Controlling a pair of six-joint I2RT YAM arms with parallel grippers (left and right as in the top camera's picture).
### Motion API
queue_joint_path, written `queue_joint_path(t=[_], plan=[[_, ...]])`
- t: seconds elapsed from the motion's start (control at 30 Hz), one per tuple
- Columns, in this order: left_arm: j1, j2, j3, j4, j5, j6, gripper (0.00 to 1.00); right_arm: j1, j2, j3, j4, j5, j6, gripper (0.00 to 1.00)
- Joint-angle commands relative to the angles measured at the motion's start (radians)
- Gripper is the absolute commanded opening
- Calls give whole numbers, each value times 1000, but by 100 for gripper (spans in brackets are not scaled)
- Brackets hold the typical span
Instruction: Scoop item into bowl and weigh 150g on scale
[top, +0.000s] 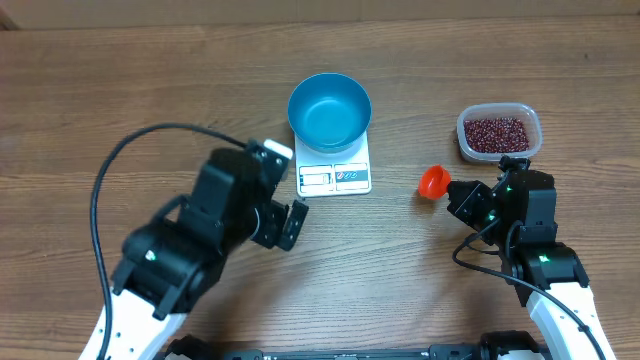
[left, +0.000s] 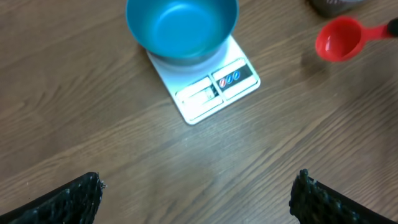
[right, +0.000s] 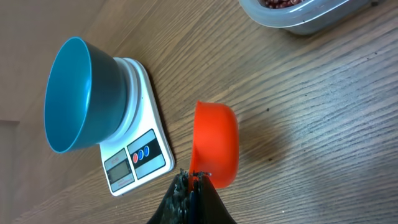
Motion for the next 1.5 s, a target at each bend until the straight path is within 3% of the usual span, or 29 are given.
queue_joint_path(t=[0.0,0.33,1.27,1.47], plan=[[-31,-32,-99,37,-106,-85,99,4,-3,27,5,0,-1,4],[-34,-39,-150,141,-102,-100,99,4,-3,27,5,0,-2,4],[-34,18,-151,134,-102,-100,99,4,-3,27,5,0,-3,3],[-34,29,-151,134,-102,-99,99,3,-3,27,-13,1,-58,4]])
